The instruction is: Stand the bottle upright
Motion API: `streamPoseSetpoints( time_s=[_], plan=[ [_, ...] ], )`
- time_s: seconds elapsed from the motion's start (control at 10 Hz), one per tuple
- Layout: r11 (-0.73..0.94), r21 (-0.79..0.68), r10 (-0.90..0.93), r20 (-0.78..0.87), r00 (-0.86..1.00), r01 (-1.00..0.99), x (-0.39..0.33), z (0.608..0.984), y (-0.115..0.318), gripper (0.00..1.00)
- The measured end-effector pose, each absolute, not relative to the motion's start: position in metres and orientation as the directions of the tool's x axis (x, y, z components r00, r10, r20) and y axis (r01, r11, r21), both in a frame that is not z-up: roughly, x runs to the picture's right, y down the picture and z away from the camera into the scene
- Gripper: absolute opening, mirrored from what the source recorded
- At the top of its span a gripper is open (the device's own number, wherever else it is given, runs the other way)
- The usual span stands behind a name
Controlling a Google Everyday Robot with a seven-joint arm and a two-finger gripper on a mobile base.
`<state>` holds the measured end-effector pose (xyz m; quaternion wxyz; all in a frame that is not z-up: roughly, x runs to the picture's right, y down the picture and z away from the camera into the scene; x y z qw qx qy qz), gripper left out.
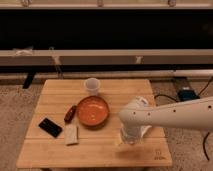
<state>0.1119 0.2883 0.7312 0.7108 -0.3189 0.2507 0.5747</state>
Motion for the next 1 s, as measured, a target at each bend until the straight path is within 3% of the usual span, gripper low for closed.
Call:
streamPoseSetpoints(
  time_s=[0.6, 1.0],
  plan=[
    [0.072, -0.179, 0.653, -0.735, 0.182, -0.981, 0.102, 0.749, 0.304, 0.80],
    [0.109, -0.202, 0.685, -0.694, 0.221, -0.973, 0.087, 0.769, 0.268, 0.80]
  ],
)
